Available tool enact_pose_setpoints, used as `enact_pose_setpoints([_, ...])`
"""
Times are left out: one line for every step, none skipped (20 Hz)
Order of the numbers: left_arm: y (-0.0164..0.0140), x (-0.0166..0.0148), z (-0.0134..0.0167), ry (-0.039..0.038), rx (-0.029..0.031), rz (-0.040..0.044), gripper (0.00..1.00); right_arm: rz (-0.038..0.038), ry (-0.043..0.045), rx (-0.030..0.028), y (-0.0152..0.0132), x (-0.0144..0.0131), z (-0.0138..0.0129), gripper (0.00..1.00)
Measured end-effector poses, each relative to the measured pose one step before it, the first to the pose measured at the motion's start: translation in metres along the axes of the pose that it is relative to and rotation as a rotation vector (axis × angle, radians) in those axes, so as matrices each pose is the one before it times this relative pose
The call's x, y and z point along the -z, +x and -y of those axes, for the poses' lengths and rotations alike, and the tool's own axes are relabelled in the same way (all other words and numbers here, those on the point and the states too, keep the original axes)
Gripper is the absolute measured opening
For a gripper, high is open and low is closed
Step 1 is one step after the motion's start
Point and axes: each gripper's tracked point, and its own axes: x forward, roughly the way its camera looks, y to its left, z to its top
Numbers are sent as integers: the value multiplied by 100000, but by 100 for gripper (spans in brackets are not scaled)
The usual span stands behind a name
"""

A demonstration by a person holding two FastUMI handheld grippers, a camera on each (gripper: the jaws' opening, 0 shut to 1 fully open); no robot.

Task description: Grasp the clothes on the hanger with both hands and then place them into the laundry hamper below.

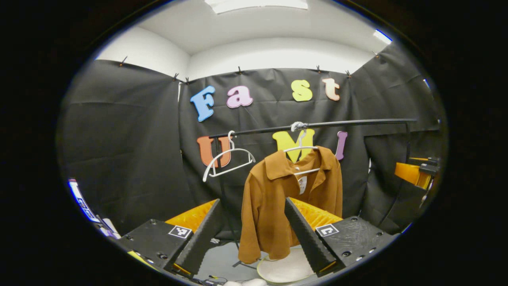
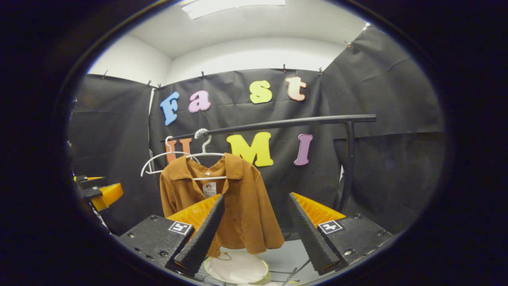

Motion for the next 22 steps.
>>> enact_pose_setpoints([161,85,13,-171,167,-172,99,-550,-255,87,70,70,-210,100])
enact_pose_setpoints([130,6,58,-574,532,-113,98,-349,-203,-113,123,102,-179,99])
enact_pose_setpoints([69,36,65,-541,311,15,99,-411,-514,223,134,172,-78,99])
enact_pose_setpoints([104,36,-104,-117,-58,-165,99,466,-271,226,41,-118,-36,99])
enact_pose_setpoints([-8,136,-61,123,-126,-342,99,348,-300,487,128,-66,-4,99])
enact_pose_setpoints([18,130,-97,293,-172,-214,99,1,-85,376,55,45,-19,99])
enact_pose_setpoints([74,-33,-152,207,-155,217,98,-65,106,-79,129,258,-245,100])
enact_pose_setpoints([93,59,-20,92,131,166,98,-340,-21,11,66,155,-143,99])
enact_pose_setpoints([198,93,-1,177,482,-62,99,-343,-147,233,173,281,-179,99])
enact_pose_setpoints([334,279,158,83,798,-169,99,-91,-200,419,149,125,-72,100])
enact_pose_setpoints([210,234,57,-203,937,-158,99,165,-286,472,294,94,-105,99])
enact_pose_setpoints([364,231,159,-859,853,533,99,211,-682,133,284,164,-252,99])
enact_pose_setpoints([442,171,236,-1107,1115,800,99,135,-833,286,466,307,-260,100])
enact_pose_setpoints([506,318,335,-1431,1159,394,99,-230,-1320,150,501,291,-349,99])
enact_pose_setpoints([575,422,430,-1493,1528,326,99,269,-1120,-107,644,254,-296,99])
enact_pose_setpoints([627,441,636,-1278,1783,129,99,79,-966,-208,738,186,-413,99])
enact_pose_setpoints([824,241,528,-793,1284,577,98,-253,-662,-603,859,333,-485,99])
enact_pose_setpoints([774,351,470,-402,875,412,99,-531,-385,-368,919,181,-347,100])
enact_pose_setpoints([903,344,503,21,605,614,99,-333,145,-1039,1146,273,-400,100])
enact_pose_setpoints([1085,443,659,-86,785,539,100,-1041,410,-1036,1358,131,-462,100])
enact_pose_setpoints([1030,407,564,-81,452,129,98,-168,718,-1174,1092,57,-364,100])
enact_pose_setpoints([1193,182,556,-169,153,1017,99,-336,277,-1672,1322,129,-488,99])
